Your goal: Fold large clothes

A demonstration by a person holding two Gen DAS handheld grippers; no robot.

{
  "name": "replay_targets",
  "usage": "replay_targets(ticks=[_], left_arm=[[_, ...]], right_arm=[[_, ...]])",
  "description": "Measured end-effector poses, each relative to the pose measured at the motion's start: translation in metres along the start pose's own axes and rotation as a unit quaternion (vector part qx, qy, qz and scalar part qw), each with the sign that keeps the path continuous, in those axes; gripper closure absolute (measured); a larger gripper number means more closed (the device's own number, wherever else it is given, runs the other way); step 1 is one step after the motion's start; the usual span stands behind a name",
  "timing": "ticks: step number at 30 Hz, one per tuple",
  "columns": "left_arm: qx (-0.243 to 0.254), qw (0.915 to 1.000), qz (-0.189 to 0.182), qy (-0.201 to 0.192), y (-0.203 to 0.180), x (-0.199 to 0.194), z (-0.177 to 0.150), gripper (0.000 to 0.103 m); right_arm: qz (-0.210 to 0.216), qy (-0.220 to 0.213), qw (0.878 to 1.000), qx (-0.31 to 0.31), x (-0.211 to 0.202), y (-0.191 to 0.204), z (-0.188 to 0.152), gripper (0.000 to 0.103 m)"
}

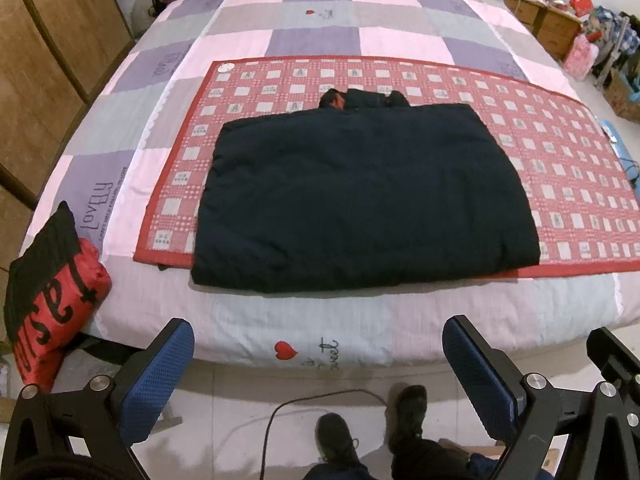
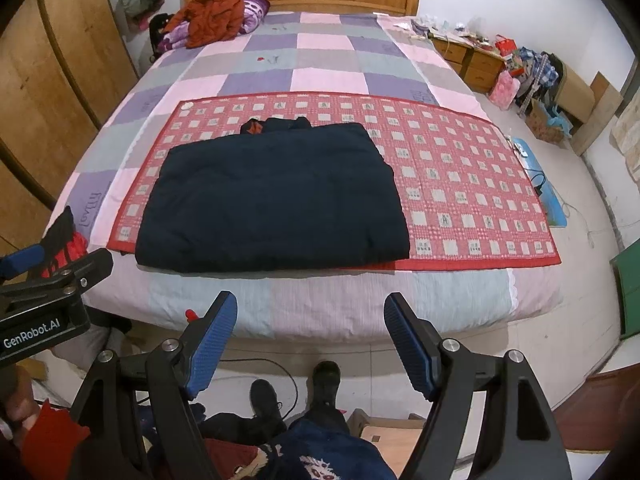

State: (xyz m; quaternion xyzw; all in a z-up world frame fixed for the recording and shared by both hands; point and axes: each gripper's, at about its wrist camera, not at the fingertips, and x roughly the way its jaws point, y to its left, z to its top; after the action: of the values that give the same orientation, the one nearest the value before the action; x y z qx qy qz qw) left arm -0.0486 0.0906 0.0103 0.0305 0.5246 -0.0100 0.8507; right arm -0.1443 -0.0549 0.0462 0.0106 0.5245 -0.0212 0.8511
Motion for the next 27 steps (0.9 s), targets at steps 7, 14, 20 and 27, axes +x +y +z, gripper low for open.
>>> replay_targets(ticks=[7, 14, 20, 27], left_arm=[[0.0, 1.0, -0.002, 0.003, 0.001, 0.002, 0.001, 0.001], [0.002, 1.0, -0.003, 0.002, -0.002, 0.005, 0.001, 0.001], [0.002, 1.0, -0.002, 0.003, -0.008, 0.006, 0.003, 0.001], [0.003, 1.0, -0.001, 0.005, -0.009, 0.008, 0.003, 0.001]], right_arm=[[-0.001, 0.0, 1.0, 0.001, 0.0, 0.0, 0.001, 0.024], [-0.001, 0.001, 1.0, 0.004, 0.003, -0.008, 0.002, 0.024], [0.0, 0.002, 1.0, 0.003, 0.003, -0.011, 0.002, 0.024], [0.0, 0.004, 1.0, 0.004, 0.004, -0.011, 0.004, 0.024]])
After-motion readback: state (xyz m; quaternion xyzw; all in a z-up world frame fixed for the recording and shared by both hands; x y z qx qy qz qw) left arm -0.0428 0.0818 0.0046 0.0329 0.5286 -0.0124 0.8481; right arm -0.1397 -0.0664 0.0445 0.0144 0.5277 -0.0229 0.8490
